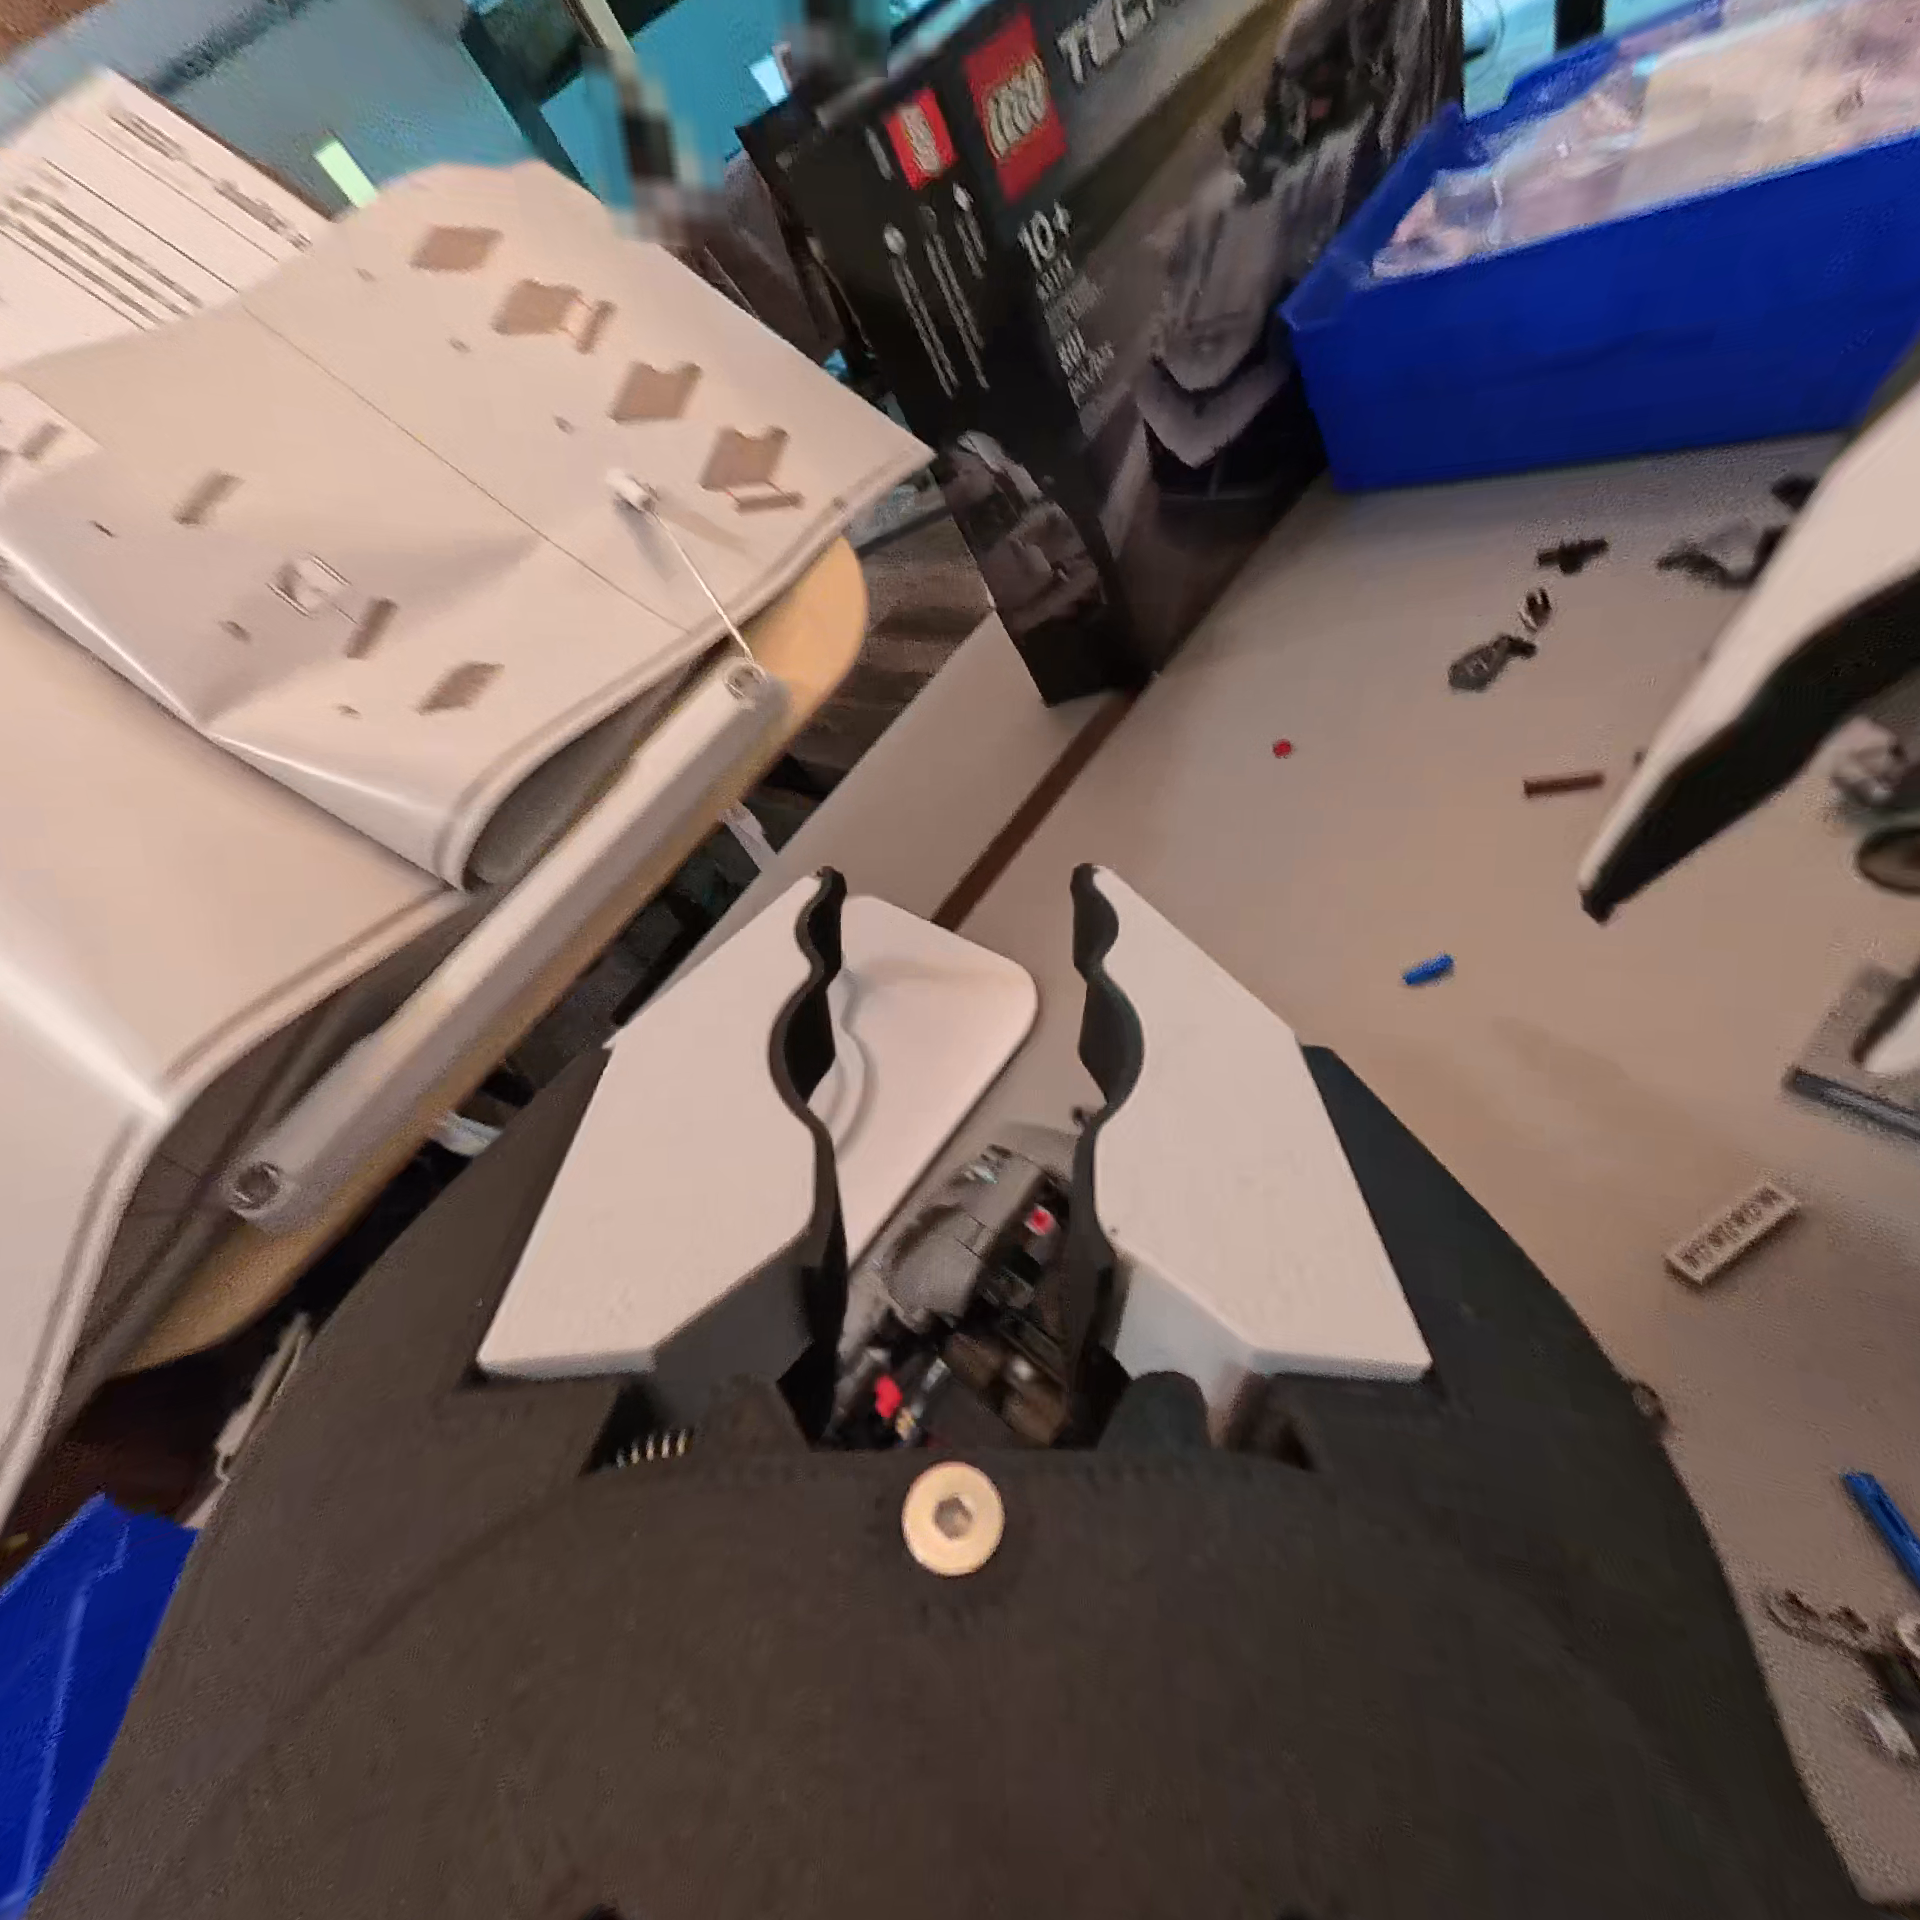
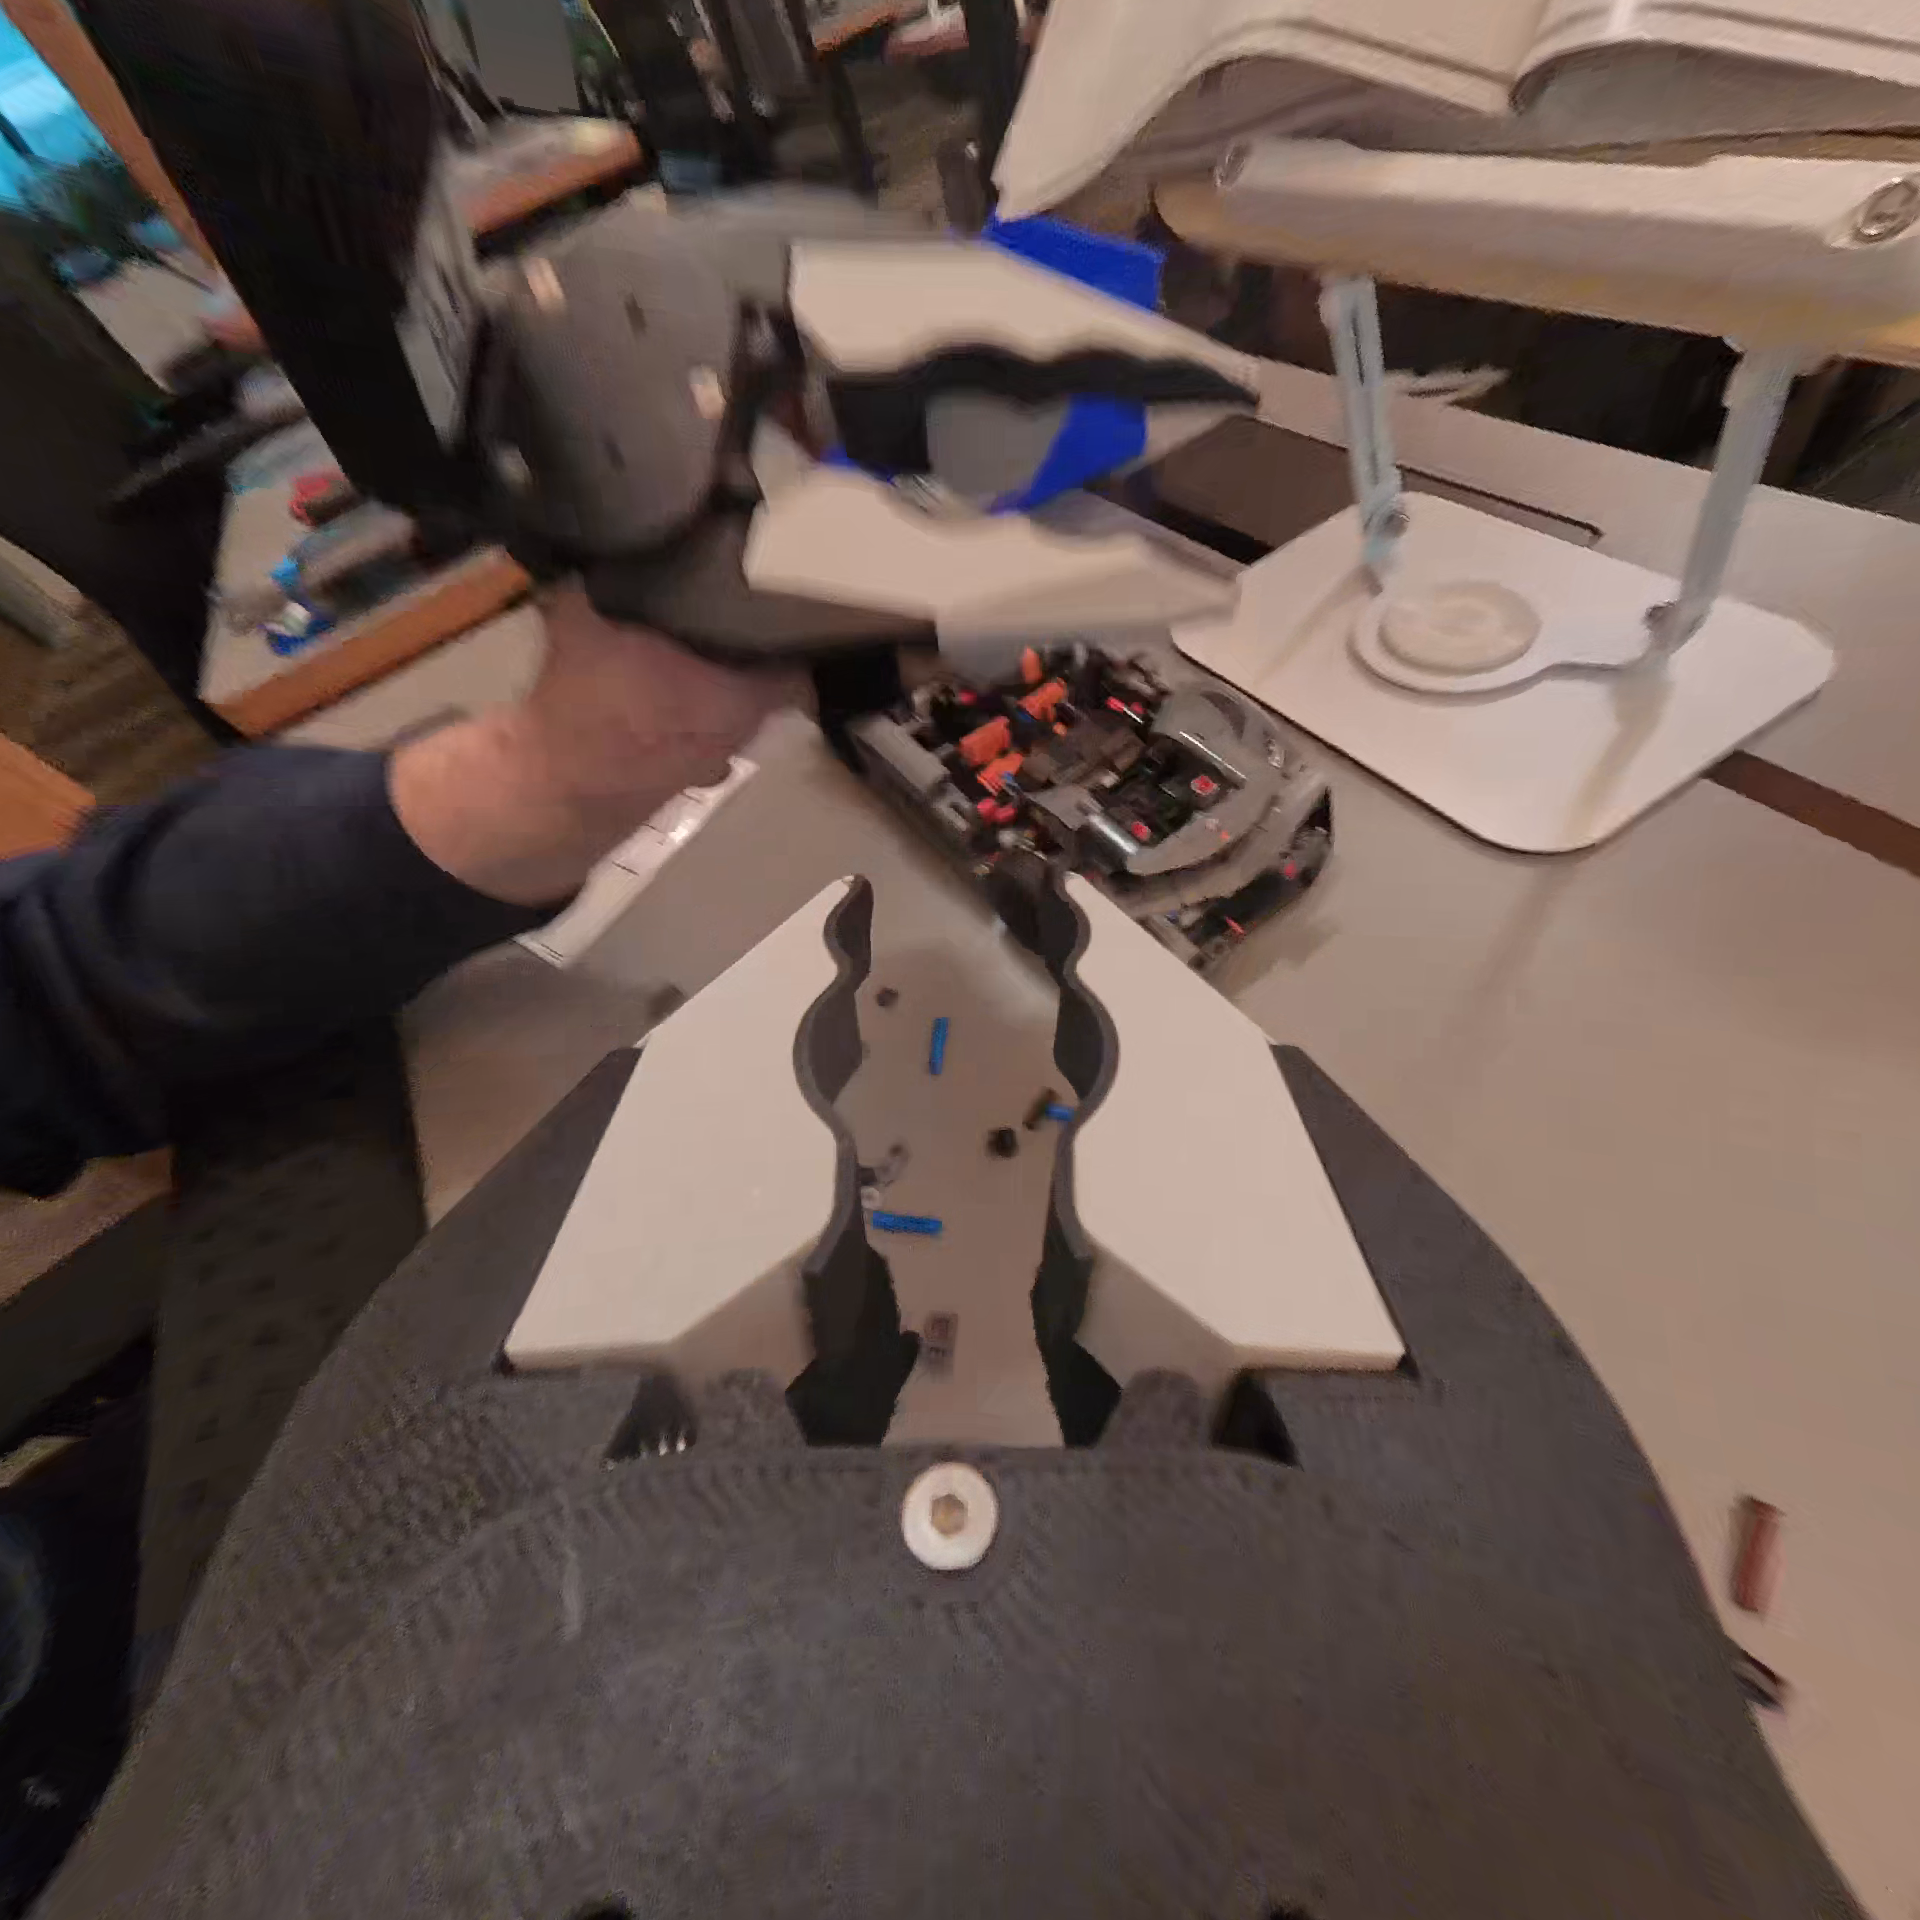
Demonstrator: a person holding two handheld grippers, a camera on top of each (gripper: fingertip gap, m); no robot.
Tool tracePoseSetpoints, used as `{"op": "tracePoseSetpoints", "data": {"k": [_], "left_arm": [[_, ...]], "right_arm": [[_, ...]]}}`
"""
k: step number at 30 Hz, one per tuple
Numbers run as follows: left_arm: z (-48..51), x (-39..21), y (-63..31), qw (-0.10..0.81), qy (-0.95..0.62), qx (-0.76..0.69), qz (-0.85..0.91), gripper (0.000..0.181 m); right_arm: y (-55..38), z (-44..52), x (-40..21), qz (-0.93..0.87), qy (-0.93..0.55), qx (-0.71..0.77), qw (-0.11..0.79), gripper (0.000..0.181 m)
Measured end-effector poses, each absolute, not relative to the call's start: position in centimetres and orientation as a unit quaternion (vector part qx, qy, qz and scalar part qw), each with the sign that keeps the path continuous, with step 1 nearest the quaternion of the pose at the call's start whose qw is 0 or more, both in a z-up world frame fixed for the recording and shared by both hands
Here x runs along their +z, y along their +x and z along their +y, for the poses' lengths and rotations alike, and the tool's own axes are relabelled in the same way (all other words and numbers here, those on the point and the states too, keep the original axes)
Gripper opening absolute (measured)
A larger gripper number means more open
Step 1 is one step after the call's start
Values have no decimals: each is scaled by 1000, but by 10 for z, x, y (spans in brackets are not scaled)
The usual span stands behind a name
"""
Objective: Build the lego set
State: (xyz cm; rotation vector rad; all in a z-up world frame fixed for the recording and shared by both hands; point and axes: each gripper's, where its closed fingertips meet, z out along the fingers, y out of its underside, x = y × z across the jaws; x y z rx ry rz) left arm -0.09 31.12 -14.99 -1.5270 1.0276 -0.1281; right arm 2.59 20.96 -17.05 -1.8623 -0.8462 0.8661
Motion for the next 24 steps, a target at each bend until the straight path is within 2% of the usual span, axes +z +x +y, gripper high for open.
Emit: {"op": "tracePoseSetpoints", "data": {"k": [5,11,12,13,16,22,24], "left_arm": [[363,-117,16,596,-669,-47,441,37],[450,-130,45,541,-713,26,445,34],[457,-133,50,532,-718,21,449,26],[460,-136,58,523,-718,9,459,18],[473,-144,62,506,-732,31,454,23],[474,-142,69,507,-715,46,479,12],[472,-145,74,511,-691,61,507,0]], "right_arm": [[36,215,-180,-361,-760,297,452,37],[35,206,-194,-410,-750,271,442,34],[34,205,-197,-412,-751,275,437,34],[34,202,-200,-415,-751,281,430,34],[32,196,-201,-417,-747,301,421,34],[32,187,-201,-440,-744,299,405,31],[32,186,-197,-443,-741,299,406,31]]}}
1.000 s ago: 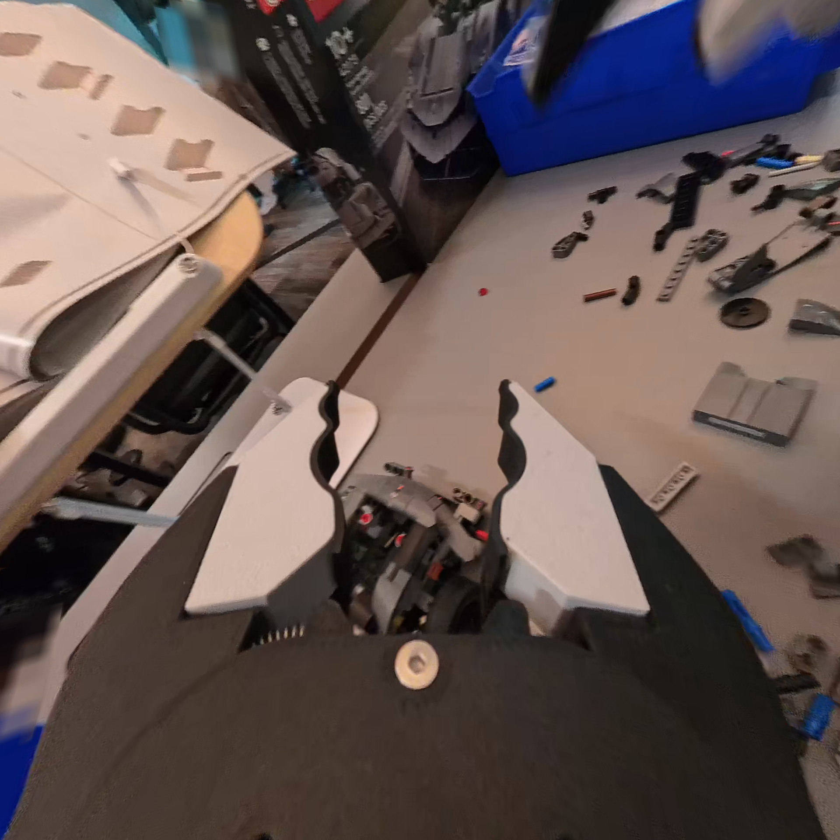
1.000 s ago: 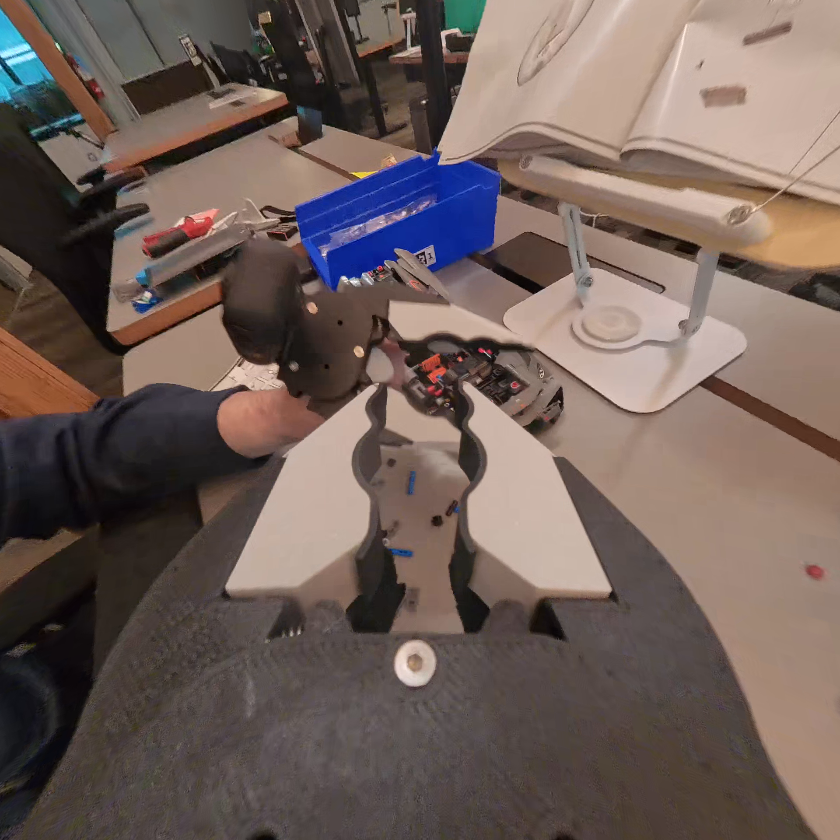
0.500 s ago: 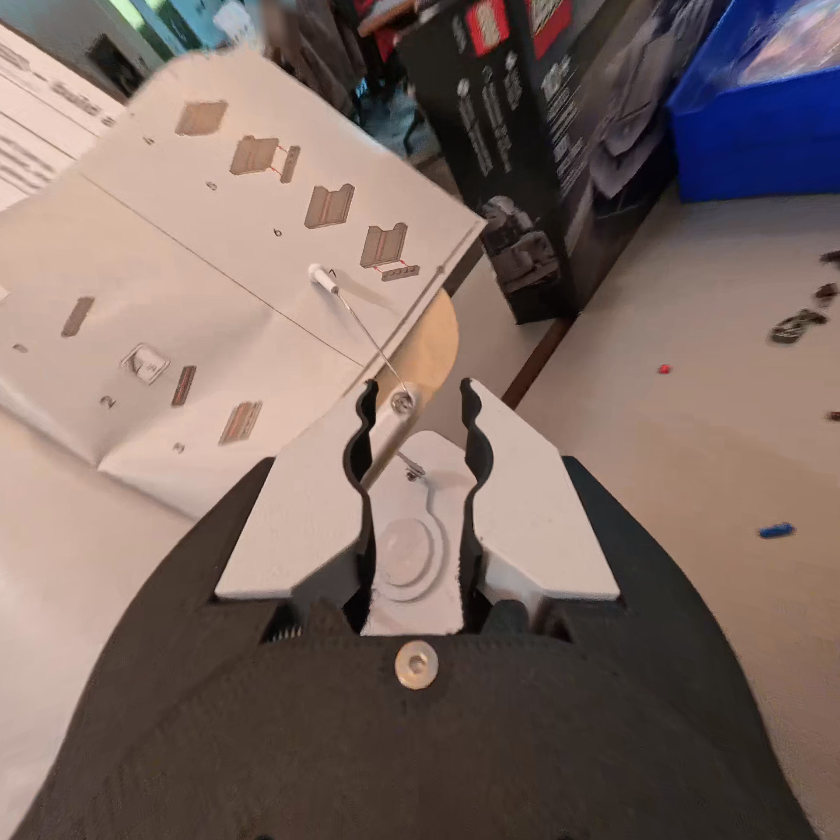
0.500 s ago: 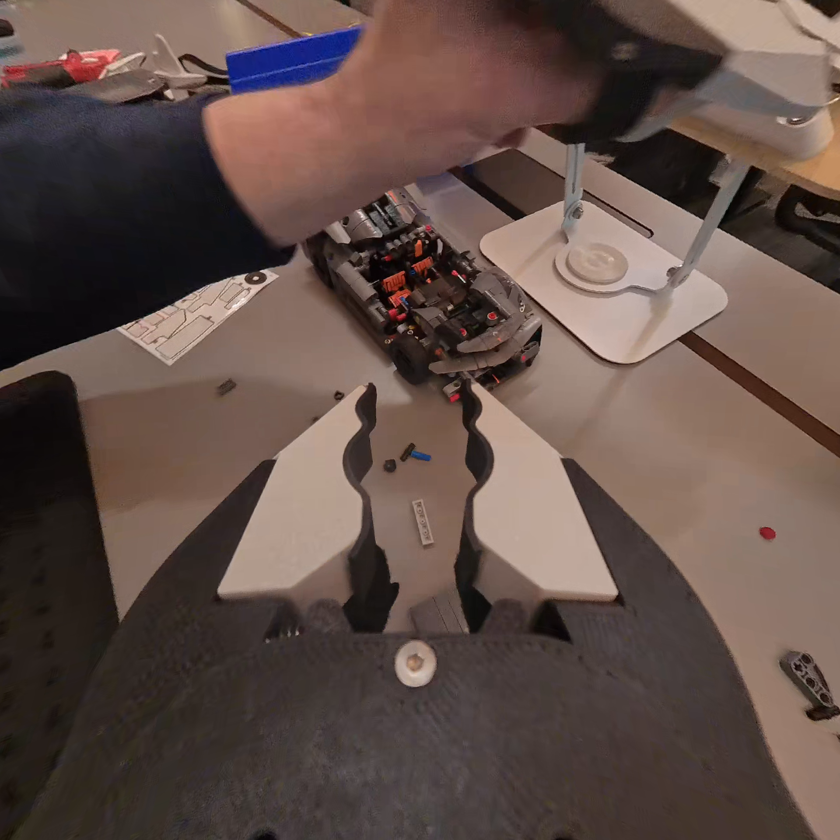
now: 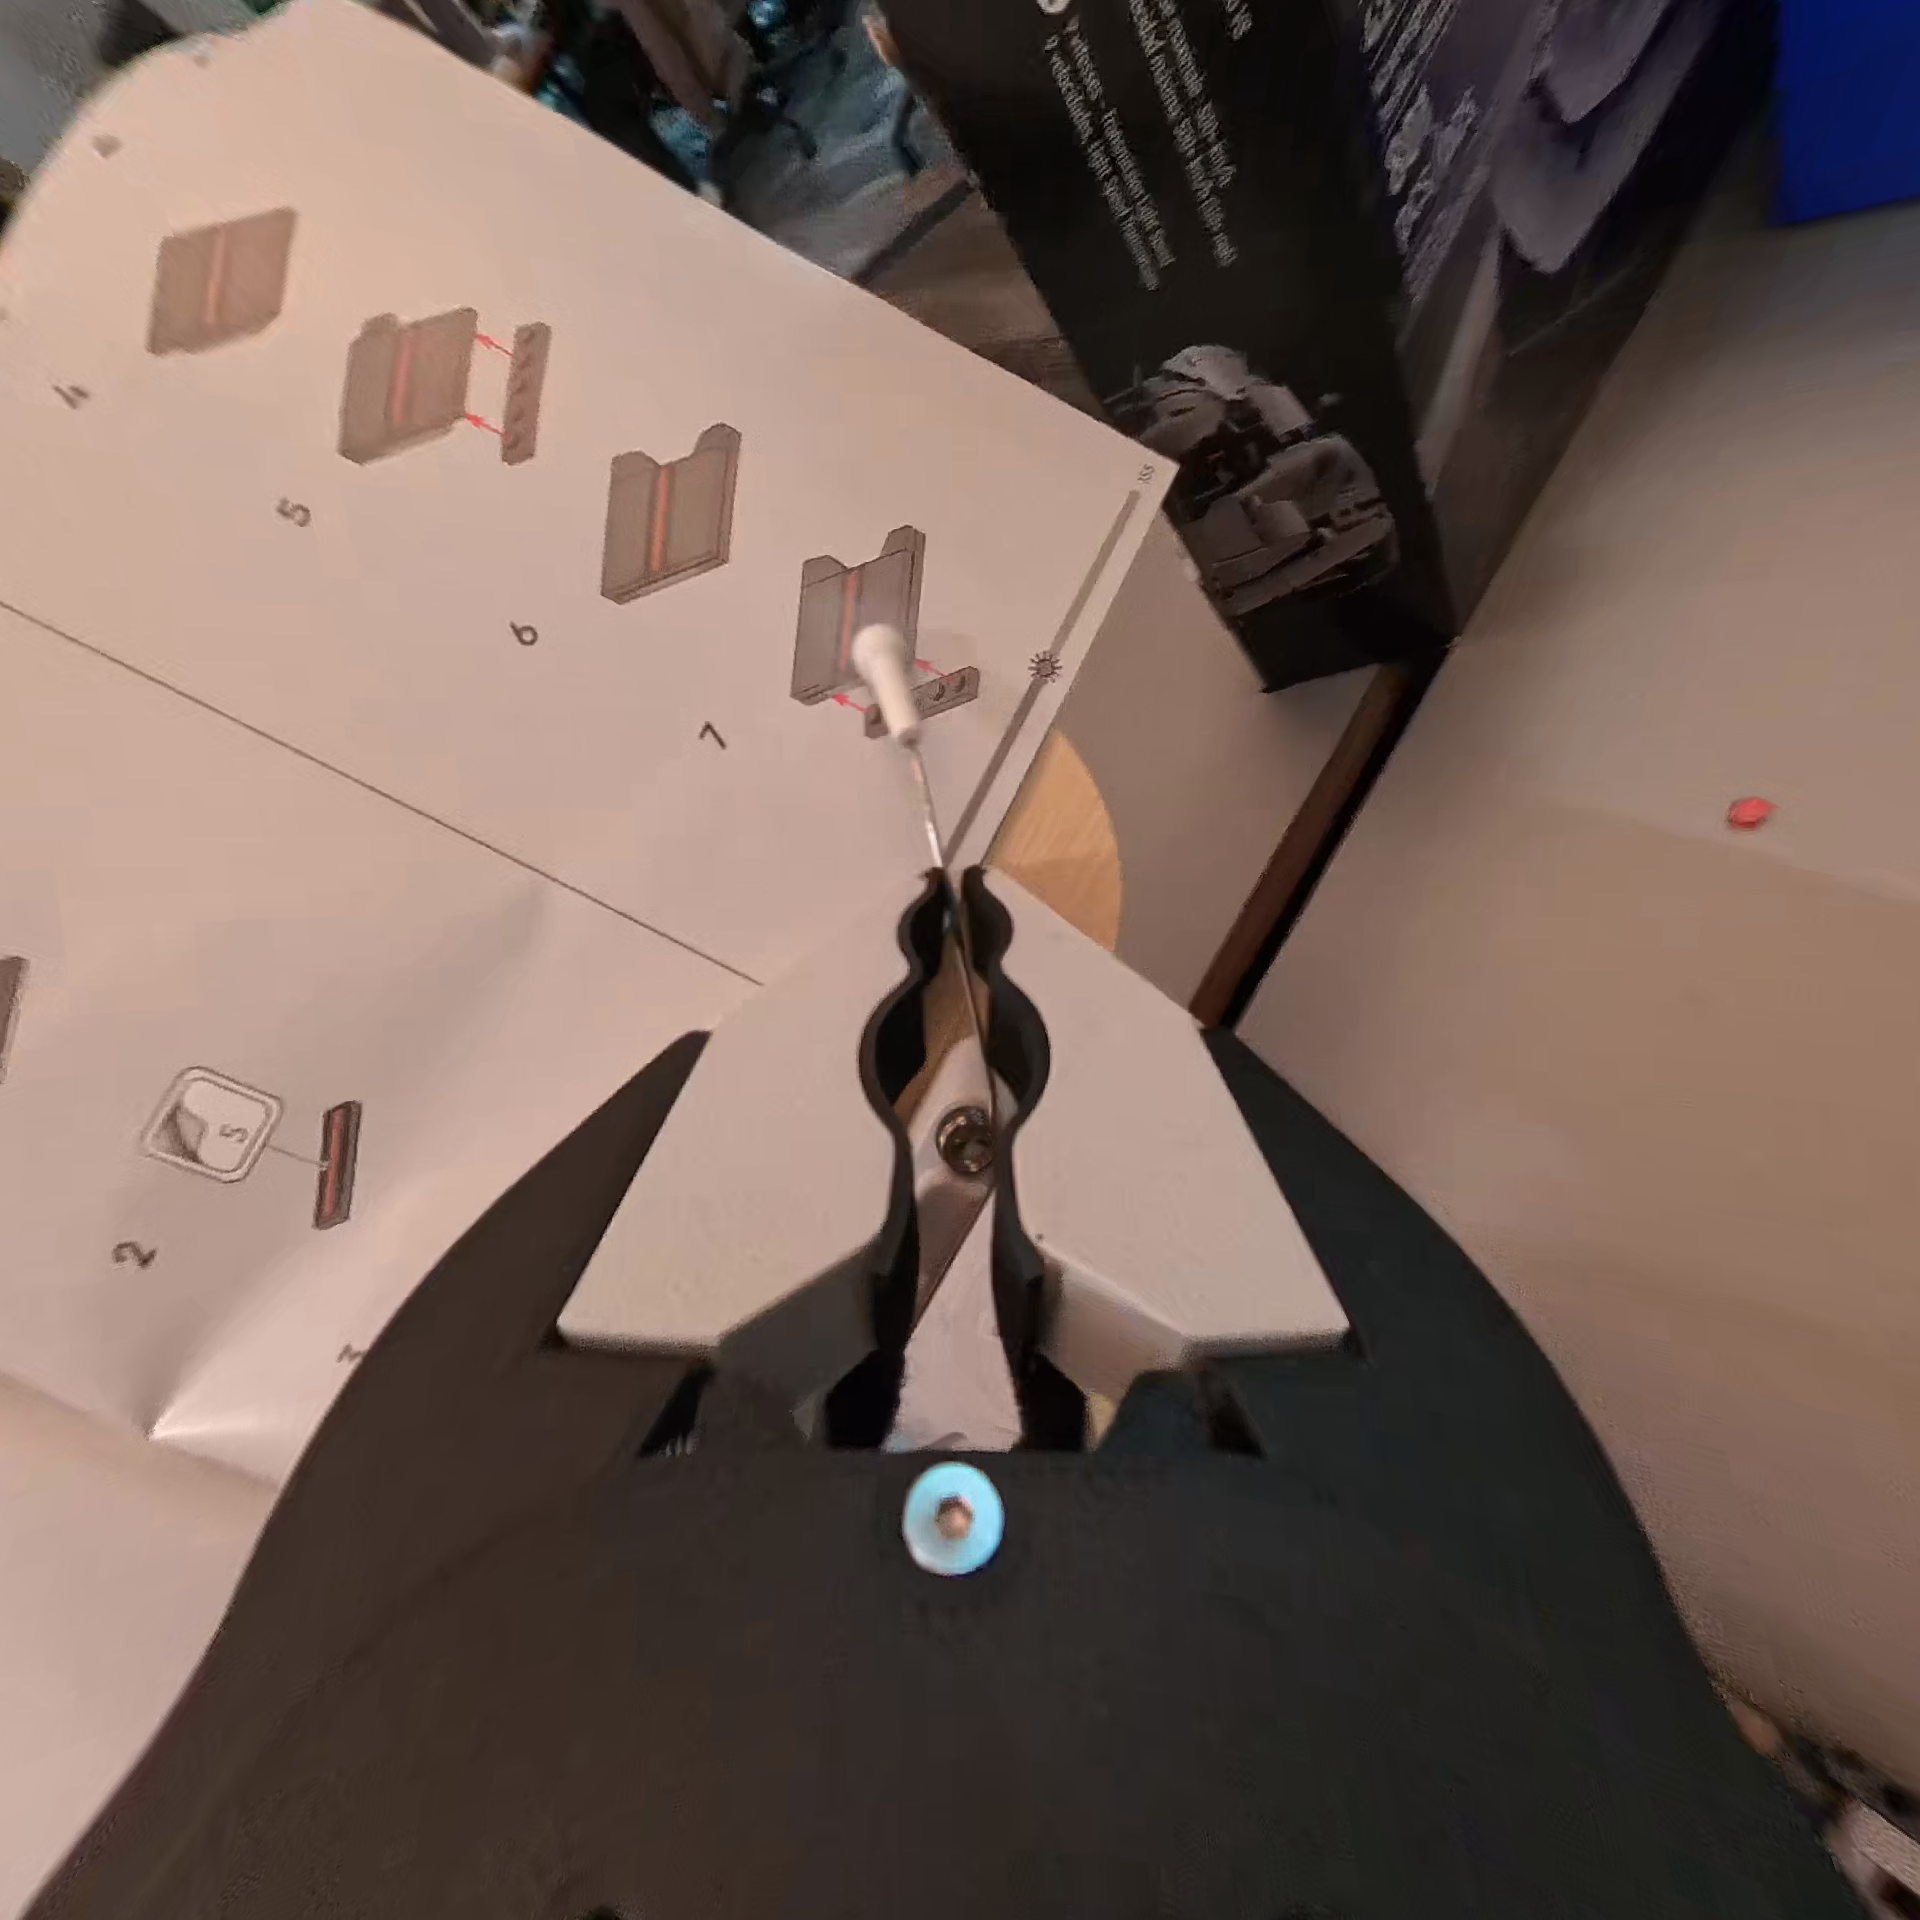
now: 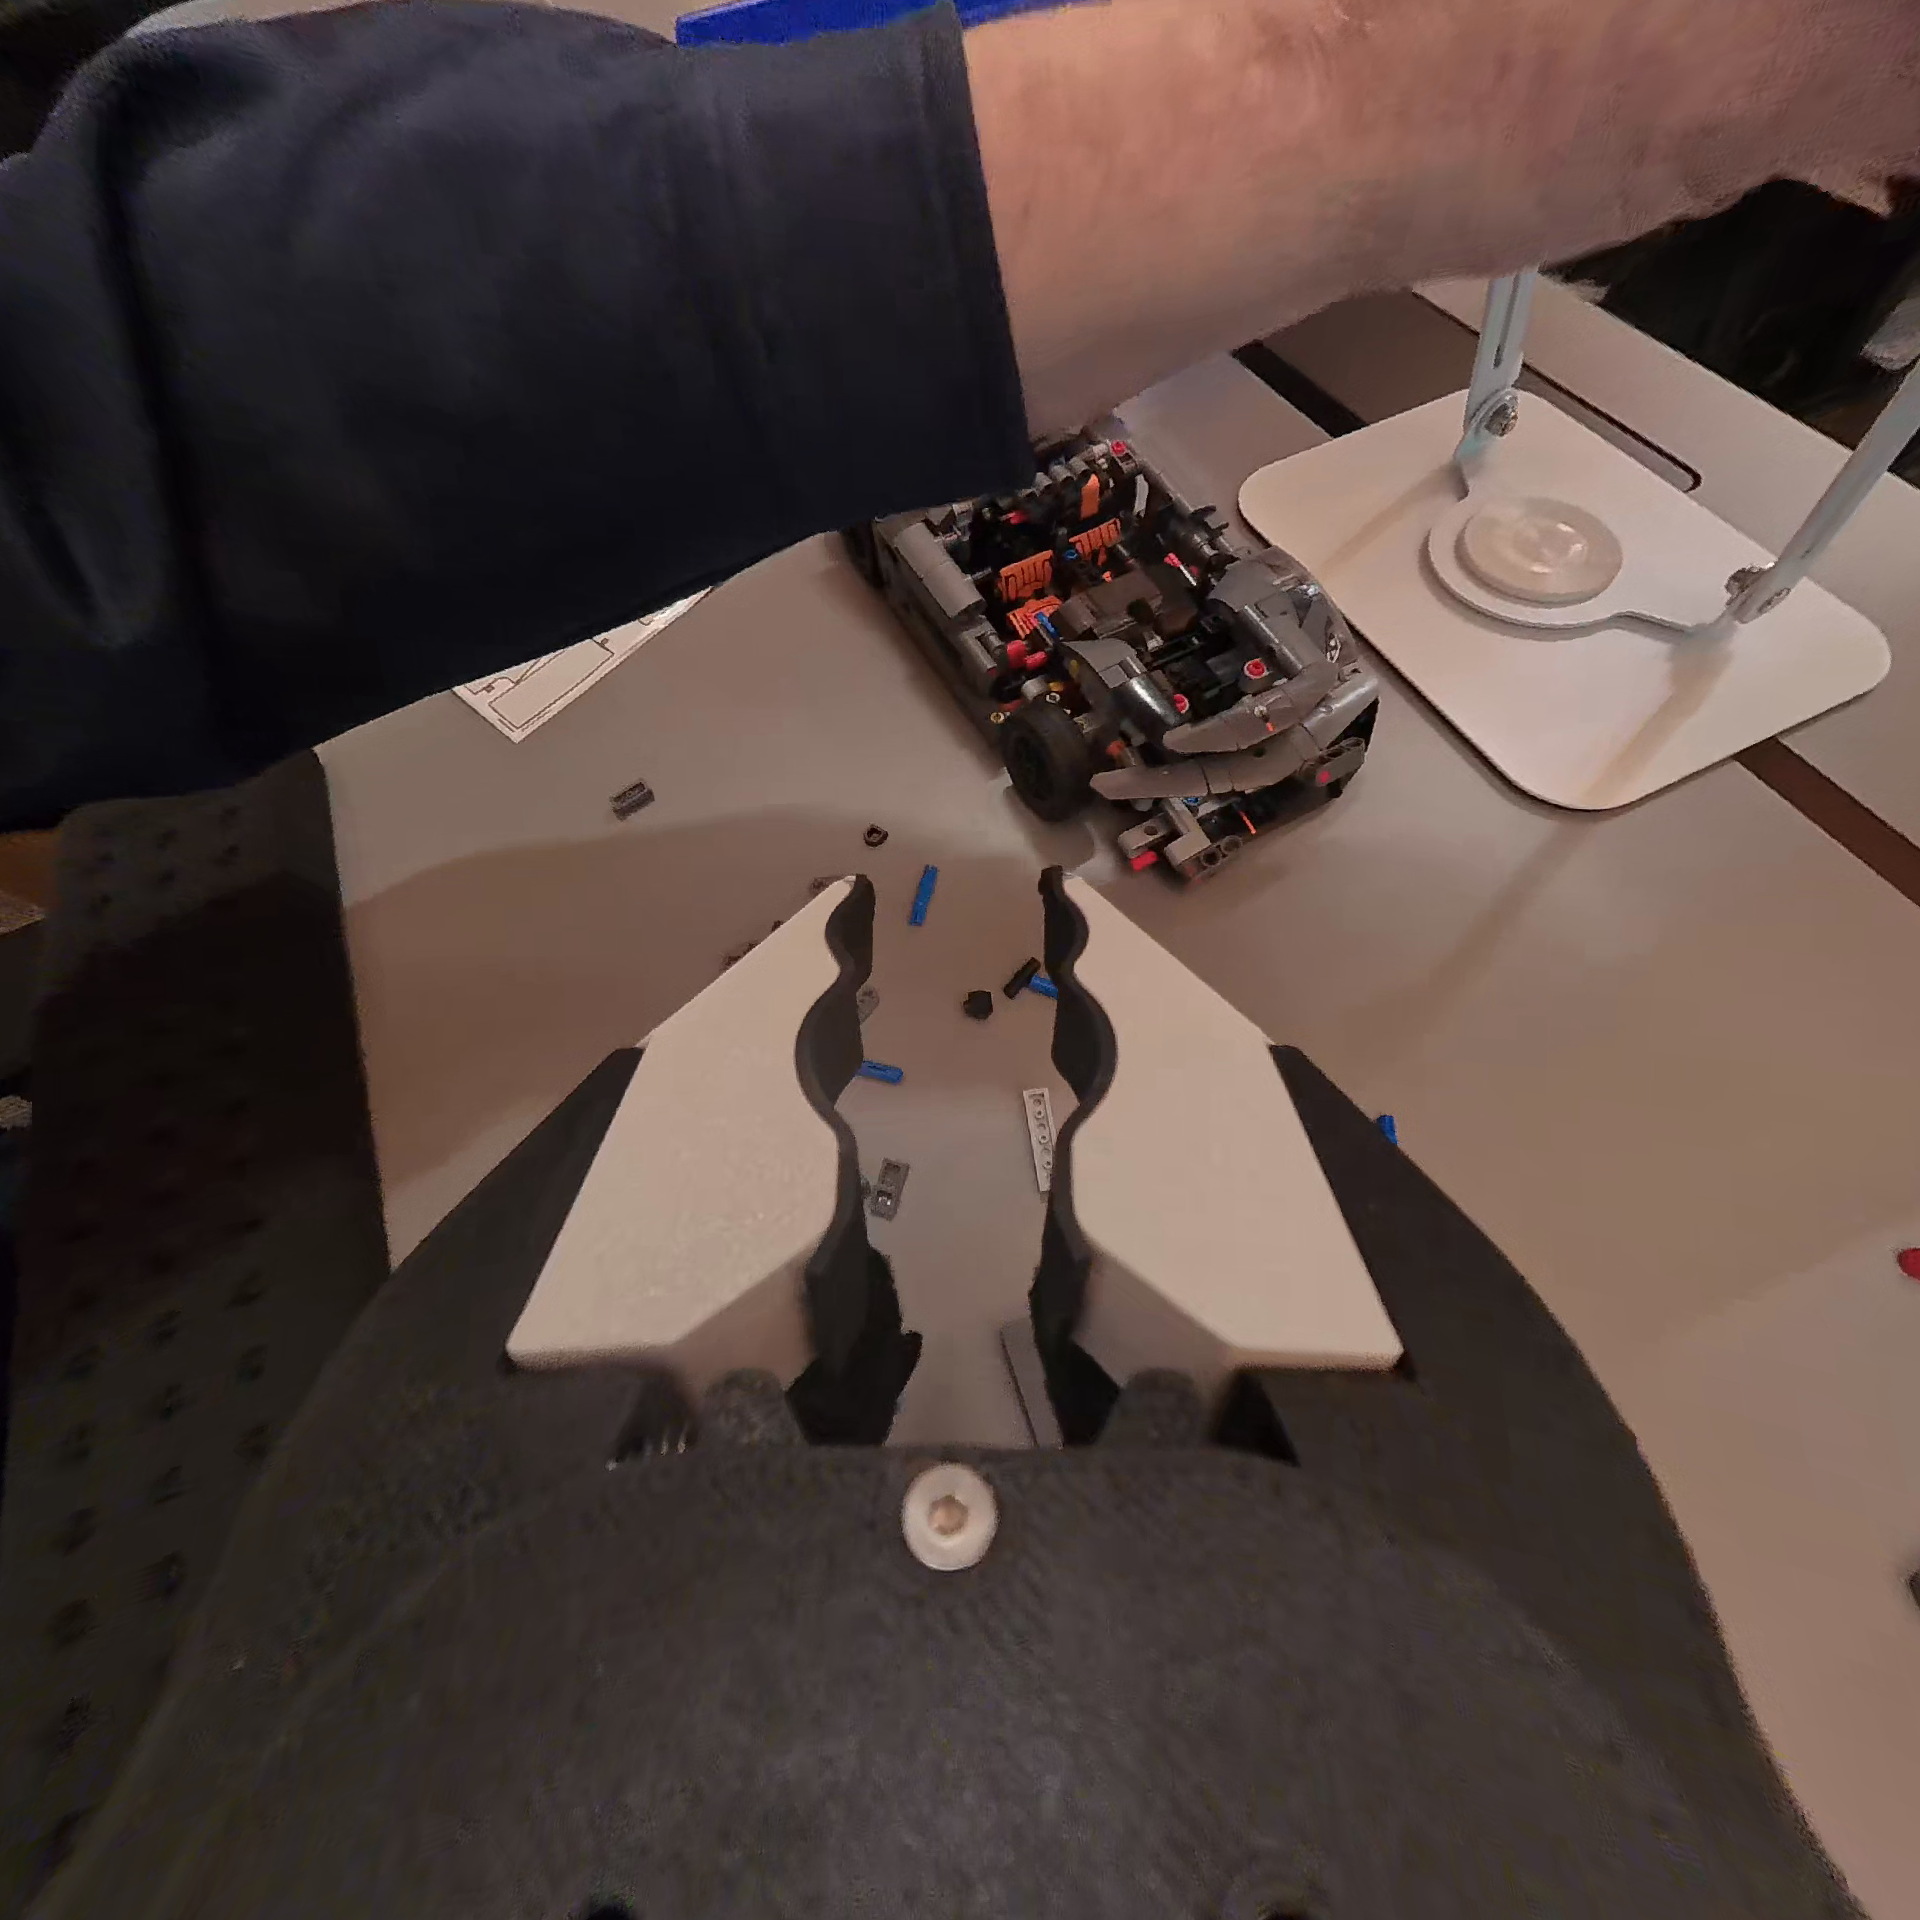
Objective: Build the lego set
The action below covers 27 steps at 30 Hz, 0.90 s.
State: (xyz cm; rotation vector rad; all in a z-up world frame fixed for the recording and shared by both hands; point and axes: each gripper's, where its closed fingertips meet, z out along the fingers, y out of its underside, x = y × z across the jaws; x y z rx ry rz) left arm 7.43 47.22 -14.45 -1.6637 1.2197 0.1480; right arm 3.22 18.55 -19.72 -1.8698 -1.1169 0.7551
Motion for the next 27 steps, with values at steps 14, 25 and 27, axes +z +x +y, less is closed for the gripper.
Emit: {"op": "tracePoseSetpoints", "data": {"k": [14,25,27], "left_arm": [[435,-151,92,505,-579,63,636,14],[453,-81,38,564,-595,70,568,19],[459,-88,30,555,-600,84,570,19]], "right_arm": [[35,170,-154,-432,-740,311,412,30],[-74,102,-142,-453,-658,446,404,28],[-87,85,-167,-500,-655,419,381,30]]}}
